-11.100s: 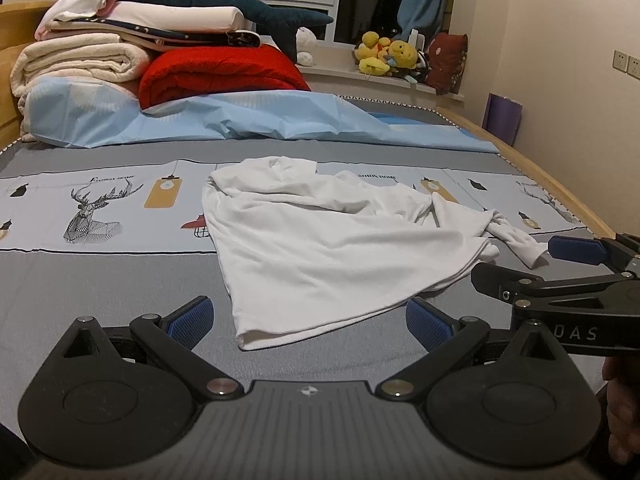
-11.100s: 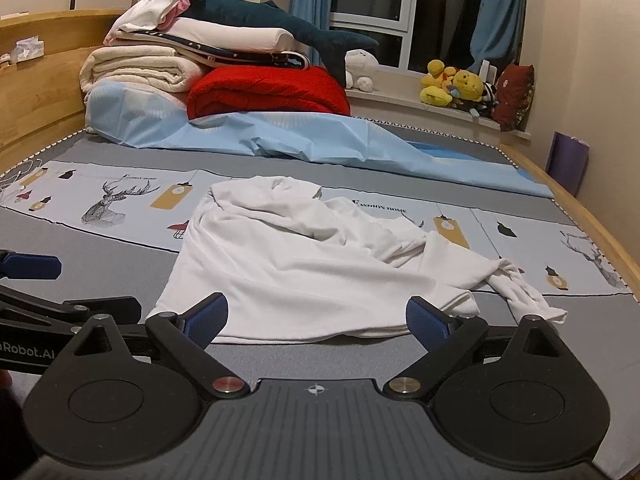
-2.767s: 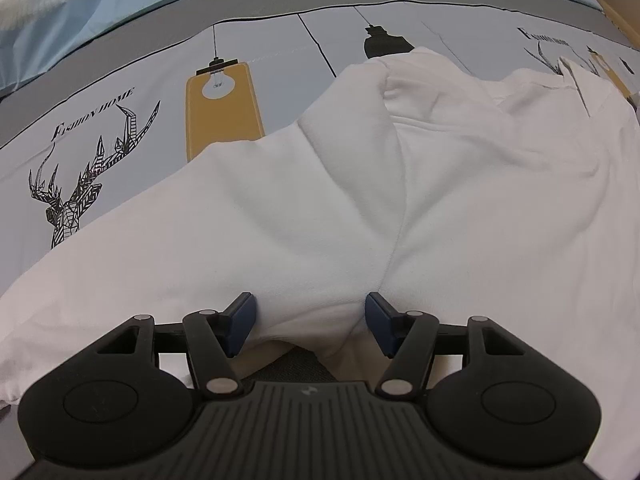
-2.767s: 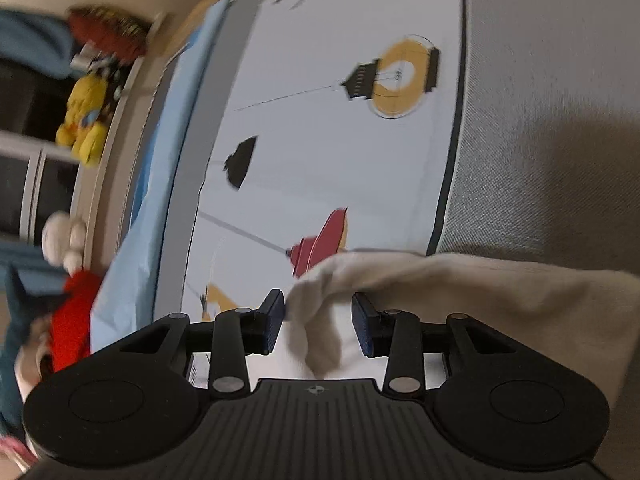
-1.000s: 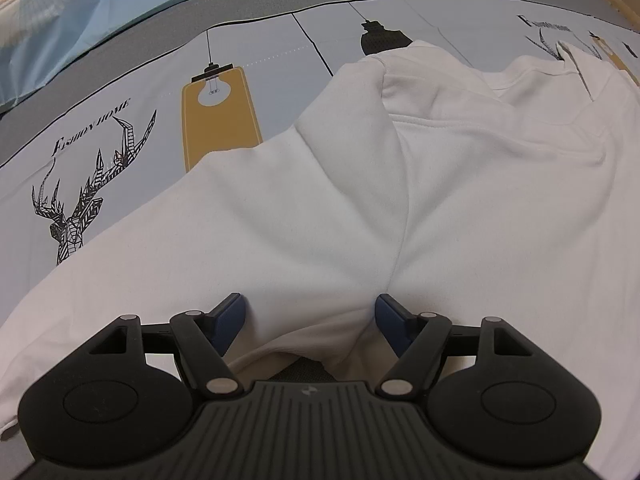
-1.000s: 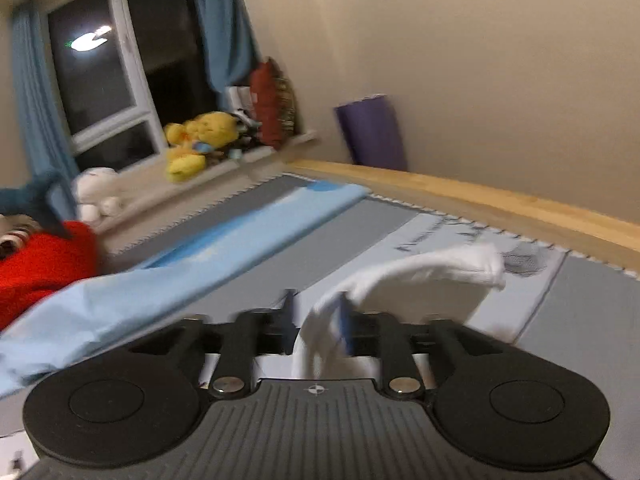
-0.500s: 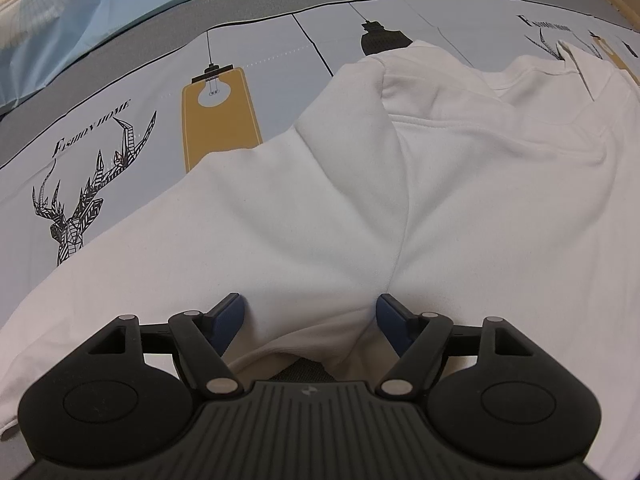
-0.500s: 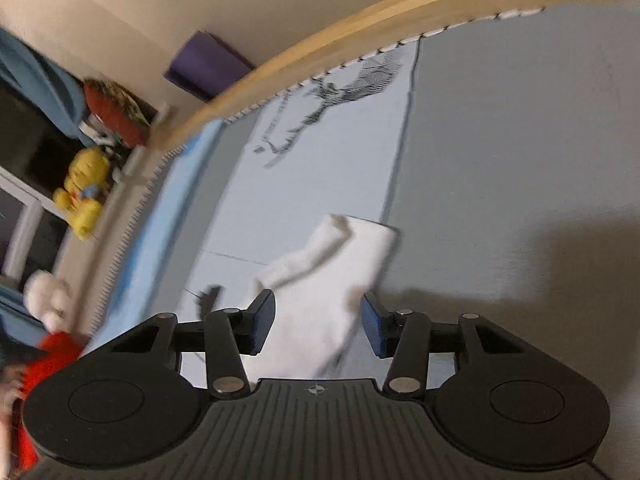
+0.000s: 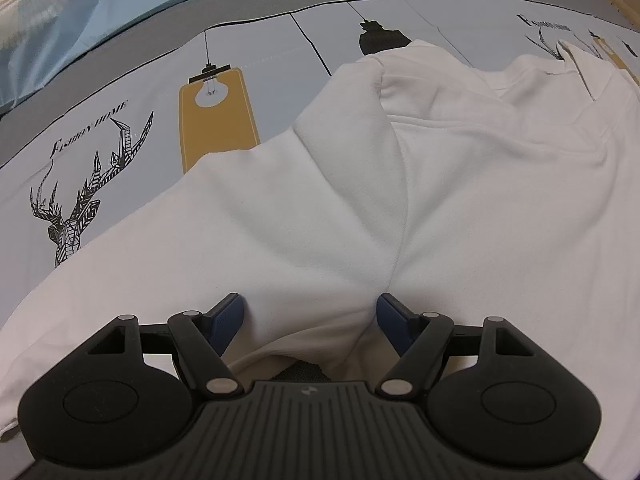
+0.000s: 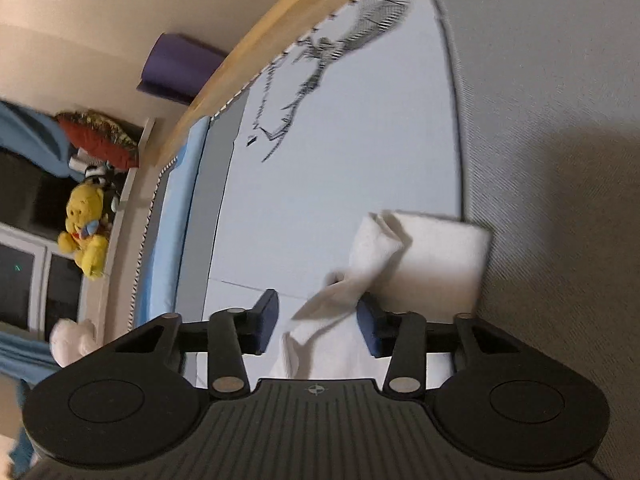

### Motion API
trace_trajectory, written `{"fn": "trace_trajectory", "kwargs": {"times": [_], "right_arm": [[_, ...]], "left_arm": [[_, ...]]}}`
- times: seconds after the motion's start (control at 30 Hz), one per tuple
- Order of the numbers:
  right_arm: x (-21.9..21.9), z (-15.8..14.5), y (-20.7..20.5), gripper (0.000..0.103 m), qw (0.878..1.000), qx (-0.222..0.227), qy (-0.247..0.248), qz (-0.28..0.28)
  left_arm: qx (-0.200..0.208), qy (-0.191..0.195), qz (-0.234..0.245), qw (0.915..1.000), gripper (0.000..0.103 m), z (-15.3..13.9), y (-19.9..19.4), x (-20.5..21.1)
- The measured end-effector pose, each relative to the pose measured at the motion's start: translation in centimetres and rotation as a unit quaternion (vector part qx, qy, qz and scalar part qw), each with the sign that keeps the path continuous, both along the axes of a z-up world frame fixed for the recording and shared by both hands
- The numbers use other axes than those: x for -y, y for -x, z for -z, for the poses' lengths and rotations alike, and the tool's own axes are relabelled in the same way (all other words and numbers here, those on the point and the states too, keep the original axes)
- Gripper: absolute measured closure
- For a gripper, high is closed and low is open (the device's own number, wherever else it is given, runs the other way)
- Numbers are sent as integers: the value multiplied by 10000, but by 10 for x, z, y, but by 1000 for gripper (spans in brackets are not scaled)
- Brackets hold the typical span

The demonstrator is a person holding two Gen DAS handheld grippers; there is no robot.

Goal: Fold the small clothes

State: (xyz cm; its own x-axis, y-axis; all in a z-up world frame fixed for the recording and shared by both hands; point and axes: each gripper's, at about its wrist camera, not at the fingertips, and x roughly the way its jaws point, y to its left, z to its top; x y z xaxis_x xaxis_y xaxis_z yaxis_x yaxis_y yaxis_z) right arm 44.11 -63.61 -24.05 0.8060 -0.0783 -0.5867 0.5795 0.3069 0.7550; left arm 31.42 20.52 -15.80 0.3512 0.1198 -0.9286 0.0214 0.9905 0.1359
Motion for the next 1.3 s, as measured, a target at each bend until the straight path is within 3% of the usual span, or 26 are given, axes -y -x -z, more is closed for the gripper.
{"fn": "trace_trajectory", "kwargs": {"times": [0.03, 0.13, 0.2, 0.27, 0.33, 0.43, 0.57, 0.67, 0.7, 0.77, 0.87, 0.97, 1.07, 1.17, 1.23, 1.27, 1.3], "right_arm": [[1, -3, -4, 96, 9999, -61, 80, -1], [4, -27, -5, 97, 9993, 180, 319, -120], [4, -58, 7, 97, 9954, 699, 604, -253], [7, -94, 31, 97, 9858, 1223, 1092, -355], [16, -116, 54, 97, 9765, 1401, 1602, -348], [37, -118, 82, 98, 9736, 938, 2073, -166], [55, -81, 97, 98, 9754, -183, 2196, -59], [59, -45, 99, 97, 9650, -1560, 2107, -89], [61, -37, 102, 97, 9646, -1818, 1910, 4], [61, -36, 112, 96, 9718, -1683, 1635, 218], [49, -52, 120, 89, 9638, -1829, 1924, 250], [40, -69, 133, 83, 9621, -1784, 2029, 360], [28, -91, 144, 80, 9600, -1710, 2183, 379], [-2, -118, 155, 80, 9624, -1393, 2331, 27], [-30, -135, 159, 80, 9663, -1132, 2261, -474], [-46, -143, 161, 80, 9676, -975, 2200, -763], [-64, -152, 165, 80, 9670, -829, 2153, -1082]], "left_arm": [[-8, 11, -8, 10000, 23, 0, 0, -1], [-15, -18, 13, 10000, 23, 0, -2, 0], [-7, -8, 19, 10000, 23, 0, -1, 0], [2, 21, 12, 10000, 23, 0, 0, -1], [10, 19, 18, 10000, 23, 0, 0, -1], [4, -32, 31, 10000, 23, 0, 0, 1], [2, -95, 22, 10000, 23, -1, 0, 4], [6, -130, -4, 9999, 23, -2, 0, 6], [8, -139, -17, 9999, 23, -3, 1, 6], [21, -180, -38, 9998, 23, -7, 2, 8], [203, -73, 57, 9997, 24, -20, 7, 16], [494, 225, 203, 9983, 24, -38, 18, 27], [597, 782, 444, 9942, 26, -46, 33, 37], [295, 990, 686, 9923, 39, -29, 45, 46], [-198, 593, 614, 9962, 47, -4, 54, 49], [-47, 512, 635, 9967, 49, -7, 62, 51], [-157, 476, 555, 9972, 53, -13, 64, 53]]}}
